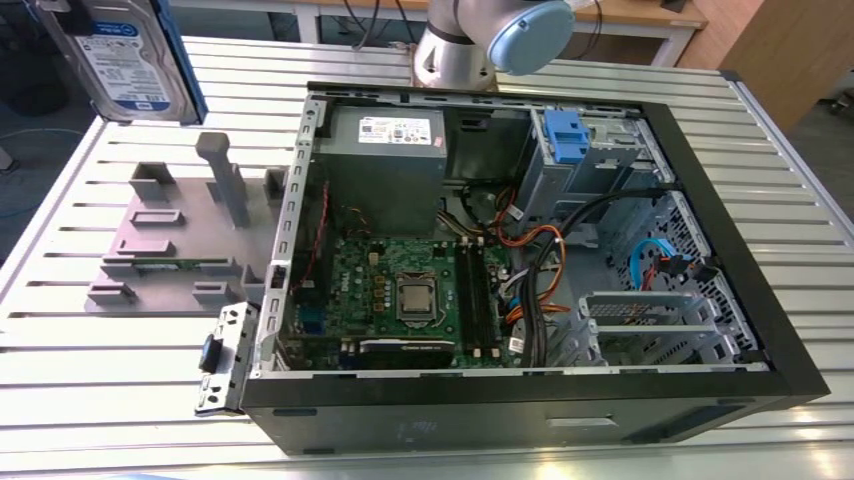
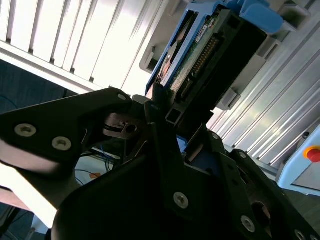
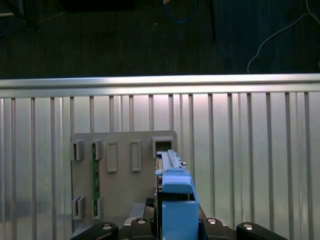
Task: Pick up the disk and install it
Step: 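Pick up the disk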
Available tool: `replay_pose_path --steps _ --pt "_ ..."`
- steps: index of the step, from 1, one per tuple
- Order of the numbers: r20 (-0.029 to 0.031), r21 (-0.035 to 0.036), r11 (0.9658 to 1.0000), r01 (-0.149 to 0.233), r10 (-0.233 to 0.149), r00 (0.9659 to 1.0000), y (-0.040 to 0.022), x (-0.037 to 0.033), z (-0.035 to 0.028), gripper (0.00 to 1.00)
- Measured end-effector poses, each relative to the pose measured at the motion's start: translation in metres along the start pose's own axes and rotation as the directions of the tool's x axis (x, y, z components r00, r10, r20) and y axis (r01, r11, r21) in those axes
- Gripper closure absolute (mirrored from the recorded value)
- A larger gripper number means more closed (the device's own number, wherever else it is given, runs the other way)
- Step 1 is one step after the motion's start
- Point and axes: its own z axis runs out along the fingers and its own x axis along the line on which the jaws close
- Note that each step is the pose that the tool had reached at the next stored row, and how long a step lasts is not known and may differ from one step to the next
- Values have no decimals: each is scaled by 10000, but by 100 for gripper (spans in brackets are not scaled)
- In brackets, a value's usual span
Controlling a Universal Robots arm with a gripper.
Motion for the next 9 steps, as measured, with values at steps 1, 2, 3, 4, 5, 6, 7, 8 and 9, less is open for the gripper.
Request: replay_pose_path --steps 1,2,3,4,5,6,7,8,9 --pt "0 0 10000 0 0 10000 0 0 -3 64" --pt "0 0 10000 0 0 10000 0 0 -5 64" --pt "0 0 10000 0 0 10000 0 0 -8 64" --pt "0 0 10000 0 0 10000 0 0 -11 64" --pt "0 0 10000 0 0 10000 0 0 -13 64" --pt "1 0 10000 0 0 10000 0 0 -16 64" --pt "0 0 10000 0 0 10000 0 0 -18 64" --pt "0 0 10000 0 0 10000 0 0 -21 64" --pt "0 0 10000 0 0 10000 0 0 -23 64"
